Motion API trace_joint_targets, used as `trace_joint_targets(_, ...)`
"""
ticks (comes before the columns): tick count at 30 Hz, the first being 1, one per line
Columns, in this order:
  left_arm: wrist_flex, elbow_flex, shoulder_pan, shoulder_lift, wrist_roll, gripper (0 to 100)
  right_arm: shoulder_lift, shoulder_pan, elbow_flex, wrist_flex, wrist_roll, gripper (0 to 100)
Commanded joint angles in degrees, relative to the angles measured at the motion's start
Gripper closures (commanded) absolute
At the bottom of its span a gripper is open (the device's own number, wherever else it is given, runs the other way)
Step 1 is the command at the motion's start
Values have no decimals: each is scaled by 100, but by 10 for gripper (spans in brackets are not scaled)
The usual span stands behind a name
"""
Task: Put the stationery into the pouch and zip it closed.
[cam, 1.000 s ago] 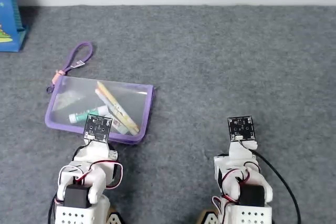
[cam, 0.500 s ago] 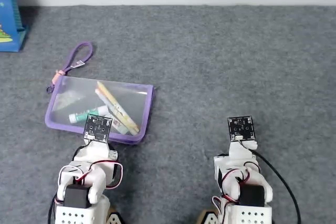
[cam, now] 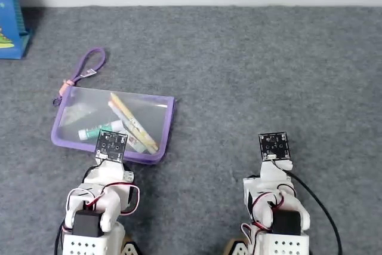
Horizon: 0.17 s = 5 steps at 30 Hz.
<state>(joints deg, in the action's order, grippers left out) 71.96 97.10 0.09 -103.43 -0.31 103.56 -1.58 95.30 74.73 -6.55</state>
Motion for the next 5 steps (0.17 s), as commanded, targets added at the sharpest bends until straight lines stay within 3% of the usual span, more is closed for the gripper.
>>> trace_joint_targets(1,18,-66,-9,-62,35,987,31,-22,114,31,9,990)
trace_joint_targets(5,18,-66,-9,-62,35,987,31,-22,114,31,9,990)
